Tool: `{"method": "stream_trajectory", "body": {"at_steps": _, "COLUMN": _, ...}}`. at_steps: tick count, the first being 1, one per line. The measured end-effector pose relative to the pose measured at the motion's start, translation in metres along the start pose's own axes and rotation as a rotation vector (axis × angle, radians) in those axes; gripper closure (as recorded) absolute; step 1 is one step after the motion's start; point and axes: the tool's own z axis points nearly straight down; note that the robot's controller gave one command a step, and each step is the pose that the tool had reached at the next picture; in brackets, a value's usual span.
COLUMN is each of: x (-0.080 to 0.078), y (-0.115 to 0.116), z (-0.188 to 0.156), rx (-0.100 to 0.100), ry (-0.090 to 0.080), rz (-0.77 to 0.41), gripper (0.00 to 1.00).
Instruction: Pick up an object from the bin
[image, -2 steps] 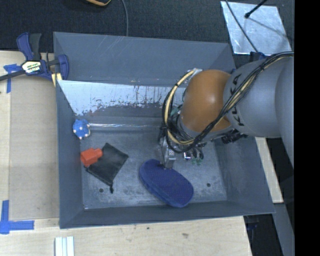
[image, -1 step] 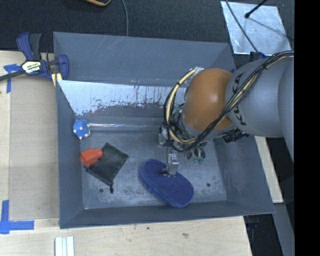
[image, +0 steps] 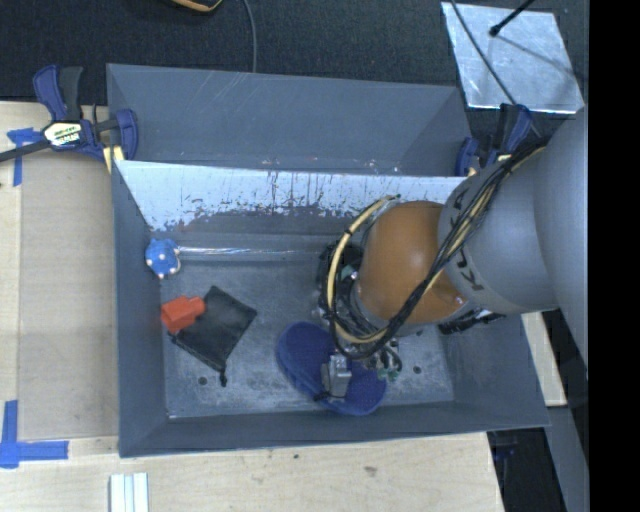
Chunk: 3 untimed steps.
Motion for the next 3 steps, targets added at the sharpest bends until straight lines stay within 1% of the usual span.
{"method": "stream_trajectory", "body": {"at_steps": 1, "x": -0.004, "y": 0.0, "z": -0.003, "rx": -0.001, "ry": -0.007, "rz": 0.0, "gripper": 1.0}}
{"method": "stream_trajectory", "body": {"at_steps": 2, "x": -0.034, "y": -0.017, "z": -0.073, "rx": 0.002, "ry": -0.001, "rz": -0.06, "gripper": 1.0}}
{"method": "stream_trajectory", "body": {"at_steps": 3, "x": -0.091, "y": -0.047, "z": -0.175, "rx": 0.003, "ry": -0.004, "rz": -0.057, "gripper": 1.0}}
